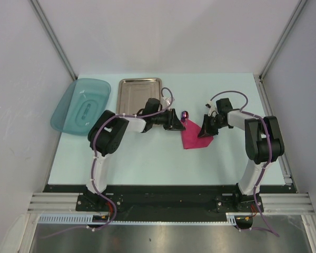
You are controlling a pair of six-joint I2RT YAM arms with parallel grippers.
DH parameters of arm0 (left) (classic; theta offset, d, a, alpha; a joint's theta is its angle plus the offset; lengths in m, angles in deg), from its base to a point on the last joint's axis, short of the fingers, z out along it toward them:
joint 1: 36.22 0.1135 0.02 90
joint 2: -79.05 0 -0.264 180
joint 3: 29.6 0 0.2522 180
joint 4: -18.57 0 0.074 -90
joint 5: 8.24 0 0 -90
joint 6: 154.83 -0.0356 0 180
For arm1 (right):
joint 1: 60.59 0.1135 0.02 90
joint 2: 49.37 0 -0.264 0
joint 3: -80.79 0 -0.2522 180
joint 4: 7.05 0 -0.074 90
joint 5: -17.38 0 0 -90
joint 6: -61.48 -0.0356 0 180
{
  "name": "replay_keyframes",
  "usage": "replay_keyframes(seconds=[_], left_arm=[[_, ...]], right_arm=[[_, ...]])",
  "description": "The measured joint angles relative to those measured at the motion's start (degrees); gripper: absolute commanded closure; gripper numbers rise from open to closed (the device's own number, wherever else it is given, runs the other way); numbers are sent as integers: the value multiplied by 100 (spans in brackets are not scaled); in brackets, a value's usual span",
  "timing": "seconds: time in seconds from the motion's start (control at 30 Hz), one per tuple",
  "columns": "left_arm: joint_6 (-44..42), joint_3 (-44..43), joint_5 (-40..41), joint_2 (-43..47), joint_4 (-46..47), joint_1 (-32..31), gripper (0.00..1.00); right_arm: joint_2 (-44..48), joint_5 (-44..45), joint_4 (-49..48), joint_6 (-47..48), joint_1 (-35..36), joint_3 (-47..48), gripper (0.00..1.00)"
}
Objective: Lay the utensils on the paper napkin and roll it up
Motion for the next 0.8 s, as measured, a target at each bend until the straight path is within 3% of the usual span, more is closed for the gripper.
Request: replay_keyframes(seconds=[0.47,0.5,0.6,0.8], left_arm=[[149,-398,223,-699,42,-105,73],[142,-409,229,-699,24,-105,74],[120,-426,249,-699,-37,-105,76],[33,-476,280,-702,-164,-105,77]], right_arm=[[2,11,7,-2,2,0,100],[2,13,11,-2,2,0,89],[37,7,72,-7,2,2,72],[378,-149,160,-42,26,2,65]])
